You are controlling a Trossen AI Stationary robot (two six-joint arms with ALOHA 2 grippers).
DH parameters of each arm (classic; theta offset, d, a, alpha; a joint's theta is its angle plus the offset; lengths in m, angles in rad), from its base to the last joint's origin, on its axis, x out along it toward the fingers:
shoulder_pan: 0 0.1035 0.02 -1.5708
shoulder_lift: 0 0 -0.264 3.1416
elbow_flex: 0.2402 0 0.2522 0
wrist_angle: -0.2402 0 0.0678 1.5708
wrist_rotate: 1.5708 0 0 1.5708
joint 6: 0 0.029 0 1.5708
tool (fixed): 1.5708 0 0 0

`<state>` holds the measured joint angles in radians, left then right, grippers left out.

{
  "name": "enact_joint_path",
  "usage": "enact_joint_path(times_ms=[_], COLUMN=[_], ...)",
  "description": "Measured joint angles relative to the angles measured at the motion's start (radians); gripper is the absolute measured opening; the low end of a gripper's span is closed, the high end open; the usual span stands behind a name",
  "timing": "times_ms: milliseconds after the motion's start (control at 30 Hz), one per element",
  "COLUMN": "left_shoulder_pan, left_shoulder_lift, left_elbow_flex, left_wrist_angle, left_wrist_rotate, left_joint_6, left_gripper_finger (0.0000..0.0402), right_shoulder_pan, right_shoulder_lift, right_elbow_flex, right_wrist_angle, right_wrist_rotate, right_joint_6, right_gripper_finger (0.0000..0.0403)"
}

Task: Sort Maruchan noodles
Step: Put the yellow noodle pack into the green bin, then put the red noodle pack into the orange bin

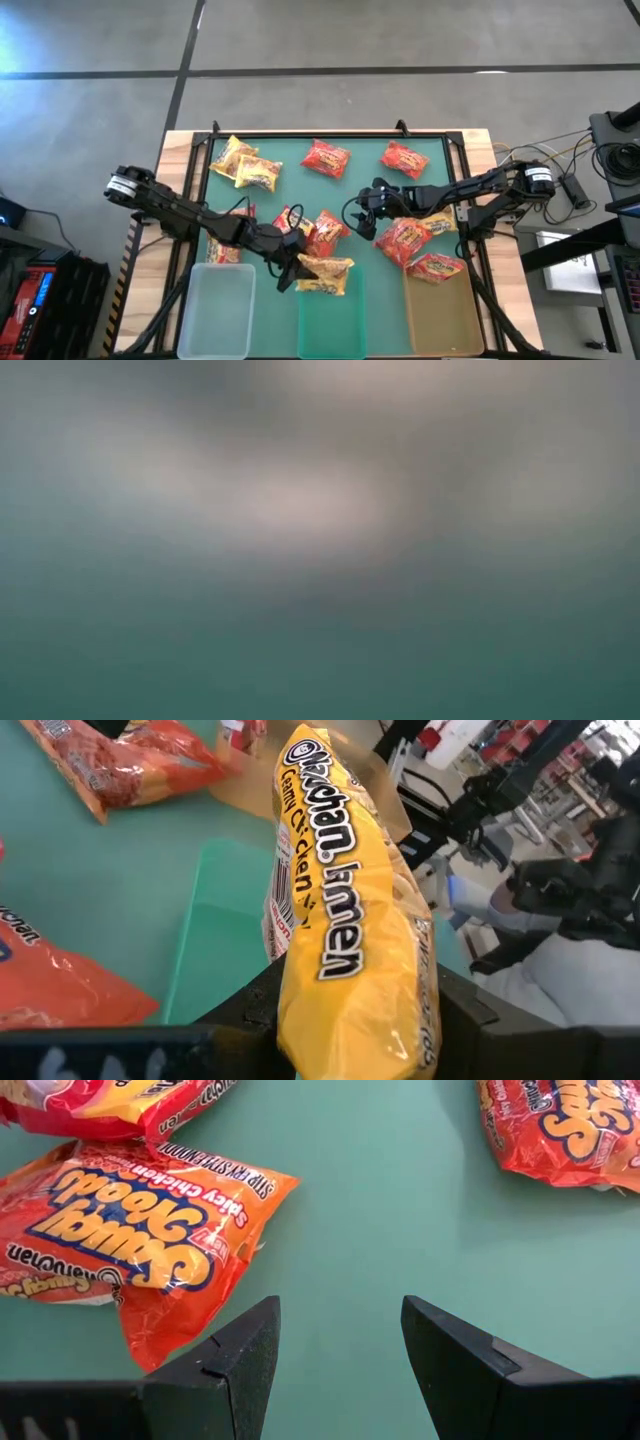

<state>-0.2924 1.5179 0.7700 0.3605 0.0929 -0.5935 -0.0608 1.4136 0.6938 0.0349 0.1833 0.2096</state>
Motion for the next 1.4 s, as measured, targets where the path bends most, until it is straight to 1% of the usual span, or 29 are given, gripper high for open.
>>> enact_joint_path(times_ms=[133,267,367,467,567,700,833,933,1133,1200,1300,1400], left_shoulder_pan=[0.0,0.005,0.006,0.006,0.006,0.006,0.006,0.006,0.002,0.001,0.001,0.001], left_shoulder_lift=[0.022,0.077,0.117,0.143,0.18,0.219,0.248,0.249,0.225,0.222,0.222,0.22], left_elbow_flex=[0.0,0.008,0.046,0.106,0.158,0.235,0.3,0.354,0.434,0.447,0.456,0.446], left_wrist_angle=[-0.006,-0.006,-0.022,-0.098,-0.205,-0.333,-0.458,-0.571,-0.689,-0.756,-0.876,-0.965], left_wrist_rotate=[-0.052,-0.058,-0.057,-0.057,-0.073,-0.145,-0.243,-0.297,-0.425,-0.476,-0.55,-0.577], left_joint_6=[0.027,0.049,0.099,0.128,0.126,0.141,0.189,0.213,0.238,0.215,0.133,0.034], left_gripper_finger=[0.0124,0.0124,0.0125,0.0131,0.0149,0.0177,0.0197,0.0205,0.0208,0.0208,0.0208,0.0208], right_shoulder_pan=[0.0,0.0,0.0,0.0,0.0,0.0,0.002,0.005,0.011,0.011,0.007,-0.006], right_shoulder_lift=[0.0,0.0,0.0,0.0,0.0,0.0,0.0,0.0,0.0,0.0,0.0,0.0], right_elbow_flex=[0.0,0.0,0.0,0.0,0.0,0.0,0.0,0.0,0.0,0.0,0.0,0.003], right_wrist_angle=[0.001,0.006,0.007,0.008,0.008,0.016,0.03,0.043,0.106,0.141,0.195,0.236], right_wrist_rotate=[0.0,0.0,0.0,0.0,0.0,0.0,0.0,0.0,0.0,0.0,0.001,0.0], right_joint_6=[0.013,0.017,0.018,0.019,0.021,0.042,0.065,0.081,0.082,0.082,0.081,0.079], right_gripper_finger=[0.0201,0.0201,0.0201,0.0201,0.0201,0.0201,0.0201,0.0201,0.0201,0.0201,0.0201,0.0201])
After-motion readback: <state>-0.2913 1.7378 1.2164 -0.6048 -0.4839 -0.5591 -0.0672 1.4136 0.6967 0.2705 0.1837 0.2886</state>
